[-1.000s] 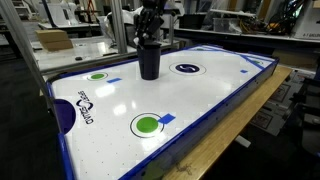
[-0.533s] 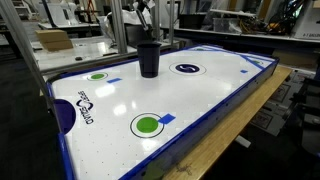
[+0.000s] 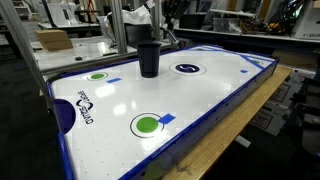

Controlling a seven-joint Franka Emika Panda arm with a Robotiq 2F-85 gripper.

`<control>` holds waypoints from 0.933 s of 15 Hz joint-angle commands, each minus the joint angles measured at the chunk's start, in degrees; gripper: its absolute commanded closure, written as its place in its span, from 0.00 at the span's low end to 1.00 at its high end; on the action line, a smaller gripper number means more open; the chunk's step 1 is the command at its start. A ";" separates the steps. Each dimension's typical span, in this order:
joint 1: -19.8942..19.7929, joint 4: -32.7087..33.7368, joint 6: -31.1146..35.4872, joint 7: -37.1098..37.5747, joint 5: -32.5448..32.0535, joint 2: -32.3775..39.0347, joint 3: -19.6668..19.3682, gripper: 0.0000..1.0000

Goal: Take the marker out of the cup and put it on the table

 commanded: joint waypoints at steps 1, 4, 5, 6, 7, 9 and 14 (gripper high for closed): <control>0.52 -6.03 0.62 5.20 -1.63 -0.71 -1.42 0.95; 2.33 -9.32 -0.81 12.56 -6.94 -0.84 -3.48 0.95; 2.74 -9.65 -1.41 14.79 -8.91 -0.76 -3.75 0.95; 2.97 -9.58 -1.94 16.63 -10.31 -0.34 -3.63 0.95; 3.07 -9.57 -2.31 17.98 -11.31 -0.08 -3.35 0.95; 3.35 -9.13 -3.06 20.13 -12.76 0.63 -2.90 0.95; 2.74 -8.79 -1.97 20.54 -12.47 1.62 -1.59 0.51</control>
